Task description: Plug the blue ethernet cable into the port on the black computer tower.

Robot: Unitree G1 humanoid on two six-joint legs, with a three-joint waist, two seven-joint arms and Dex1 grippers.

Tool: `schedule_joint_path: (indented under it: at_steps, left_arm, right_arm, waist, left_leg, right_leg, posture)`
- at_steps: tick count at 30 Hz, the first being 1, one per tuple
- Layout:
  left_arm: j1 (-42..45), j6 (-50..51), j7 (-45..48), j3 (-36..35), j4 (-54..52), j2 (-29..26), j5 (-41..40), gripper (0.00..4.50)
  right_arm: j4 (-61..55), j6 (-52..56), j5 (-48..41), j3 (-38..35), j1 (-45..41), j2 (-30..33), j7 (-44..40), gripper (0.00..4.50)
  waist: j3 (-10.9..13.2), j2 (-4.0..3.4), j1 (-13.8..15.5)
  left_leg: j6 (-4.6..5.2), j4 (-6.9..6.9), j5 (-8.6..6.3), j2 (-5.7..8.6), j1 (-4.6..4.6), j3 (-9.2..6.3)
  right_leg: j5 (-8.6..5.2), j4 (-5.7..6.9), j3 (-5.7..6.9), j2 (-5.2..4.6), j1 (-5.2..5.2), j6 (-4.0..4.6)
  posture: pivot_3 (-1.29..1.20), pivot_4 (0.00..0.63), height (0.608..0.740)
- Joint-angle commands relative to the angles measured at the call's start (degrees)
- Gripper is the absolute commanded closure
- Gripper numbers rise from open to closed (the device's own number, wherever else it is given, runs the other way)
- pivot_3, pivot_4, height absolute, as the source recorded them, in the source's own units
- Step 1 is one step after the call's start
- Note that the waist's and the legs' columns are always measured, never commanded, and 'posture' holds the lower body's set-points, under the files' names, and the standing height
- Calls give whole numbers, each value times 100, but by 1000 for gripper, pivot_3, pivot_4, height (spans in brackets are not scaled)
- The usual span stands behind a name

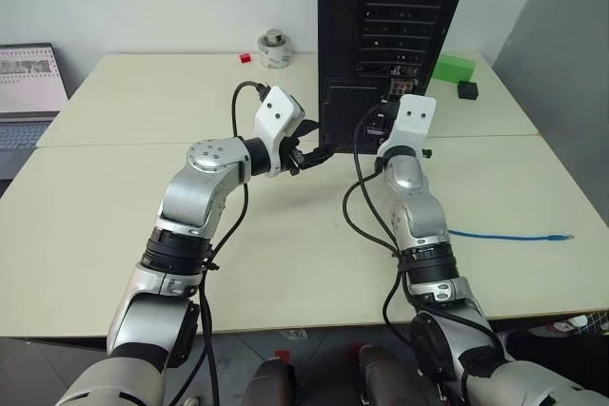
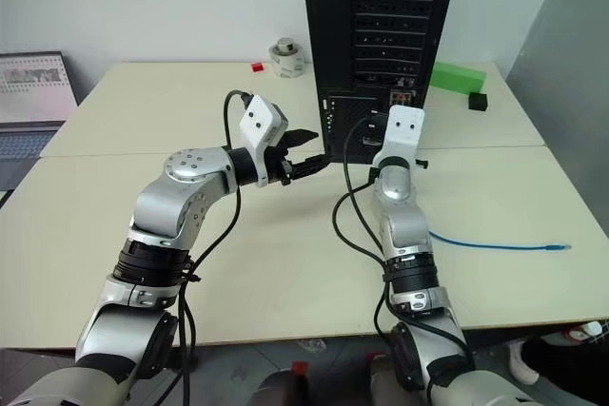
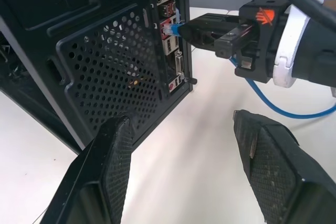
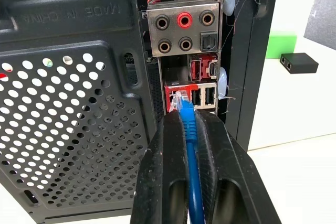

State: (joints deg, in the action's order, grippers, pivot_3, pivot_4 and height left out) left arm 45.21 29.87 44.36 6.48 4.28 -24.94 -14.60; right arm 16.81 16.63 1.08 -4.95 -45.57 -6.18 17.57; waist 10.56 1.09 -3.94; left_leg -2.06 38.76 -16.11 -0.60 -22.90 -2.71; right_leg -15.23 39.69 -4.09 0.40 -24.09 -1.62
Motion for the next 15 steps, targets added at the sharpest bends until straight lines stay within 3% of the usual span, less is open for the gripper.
schedule_joint_path:
  at_steps: [1,9,15]
  left_arm:
    - [10,-36,-10,-68,-313,-29,-13,1371]
    - [-26,-31,-43,-116,-318,-65,-2,1371]
    - [-70,-47,-91,-182,-263,-137,27,1371]
  right_arm:
    - [-10,-232,80,215,-280,2,-170,4500]
    - [-13,-371,193,329,-150,106,-219,4500]
    - [-740,-194,269,502,290,42,-351,4500]
  waist:
    - [0,0,-28]
    - [0,0,-103]
    - [0,0,-98]
  left_leg:
    - [0,0,0,0,1,0]
    - [0,-1,0,-4,1,-2]
    - [0,-2,0,-2,-1,-4]
  right_leg:
    - [0,2,0,0,0,0]
    - [0,8,0,1,-3,1]
    - [0,6,1,1,-4,0]
  posture:
    - [0,150,740]
    - [0,150,740]
    - [0,150,740]
